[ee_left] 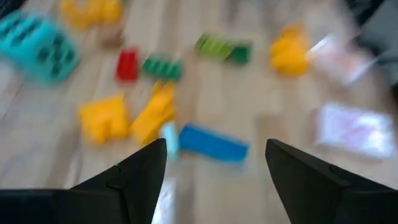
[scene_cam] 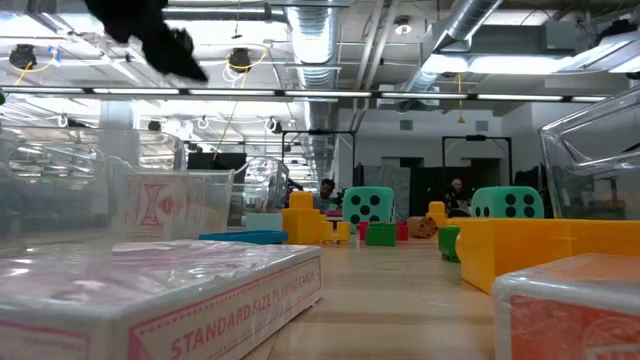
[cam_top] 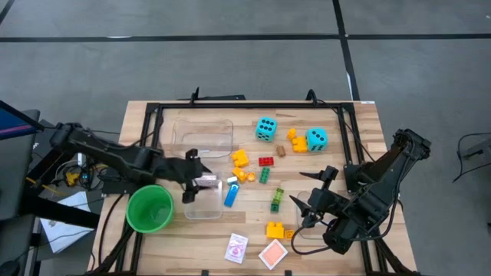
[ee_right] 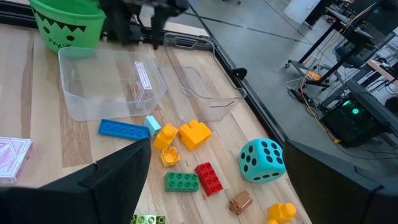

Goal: Pick & Place Toys
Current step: Put the pink playing card box into the bottom left transparent bin

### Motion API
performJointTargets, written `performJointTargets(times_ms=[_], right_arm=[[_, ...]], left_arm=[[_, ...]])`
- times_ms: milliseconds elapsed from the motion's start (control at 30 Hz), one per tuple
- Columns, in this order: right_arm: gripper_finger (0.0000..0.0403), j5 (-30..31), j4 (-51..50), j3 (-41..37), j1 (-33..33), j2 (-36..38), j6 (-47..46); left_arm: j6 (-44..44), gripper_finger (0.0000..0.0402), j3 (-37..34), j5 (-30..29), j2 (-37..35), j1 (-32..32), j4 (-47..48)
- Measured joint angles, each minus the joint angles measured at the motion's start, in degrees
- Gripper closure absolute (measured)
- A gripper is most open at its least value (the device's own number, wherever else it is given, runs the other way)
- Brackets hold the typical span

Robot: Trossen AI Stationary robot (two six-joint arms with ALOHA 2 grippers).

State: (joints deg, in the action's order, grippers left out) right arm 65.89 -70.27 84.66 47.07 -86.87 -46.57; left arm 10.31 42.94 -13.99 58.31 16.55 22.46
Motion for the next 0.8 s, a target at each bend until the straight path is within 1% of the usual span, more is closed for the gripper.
performJointTargets(times_ms=[67, 167, 367, 500, 567, 633, 733, 800], right_arm=[[0.0047, 0.0, 0.0, 0.0, 0.0, 0.0, 0.0], [0.0047, 0.0, 0.0, 0.0, 0.0, 0.0, 0.0], [0.0047, 0.0, 0.0, 0.0, 0.0, 0.0, 0.0], [0.0047, 0.0, 0.0, 0.0, 0.0, 0.0, 0.0], [0.0047, 0.0, 0.0, 0.0, 0.0, 0.0, 0.0], [0.0047, 0.0, 0.0, 0.0, 0.0, 0.0, 0.0], [0.0047, 0.0, 0.0, 0.0, 0.0, 0.0, 0.0], [0.0047, -0.2, 0.0, 0.0, 0.0, 0.0, 0.0]], left_arm=[[-1.2, 0.0132, 0.0, 0.7, -0.5, 2.0, -3.9], [-2.9, 0.0131, 0.0, 0.9, -0.8, 4.8, -7.4], [-4.0, 0.0131, 0.0, 0.3, -0.7, 7.5, -9.4], [-2.5, 0.0124, 0.0, -0.1, -0.3, 8.2, -11.3], [-2.6, 0.0114, 0.0, -0.1, 0.5, 9.0, -13.8], [-3.9, 0.01, 0.0, 0.4, 2.0, 10.2, -19.1], [-5.6, 0.0072, 0.1, 1.8, 5.2, 12.6, -26.4], [-6.8, 0.0051, 1.1, 2.5, 8.0, 14.1, -29.1]])
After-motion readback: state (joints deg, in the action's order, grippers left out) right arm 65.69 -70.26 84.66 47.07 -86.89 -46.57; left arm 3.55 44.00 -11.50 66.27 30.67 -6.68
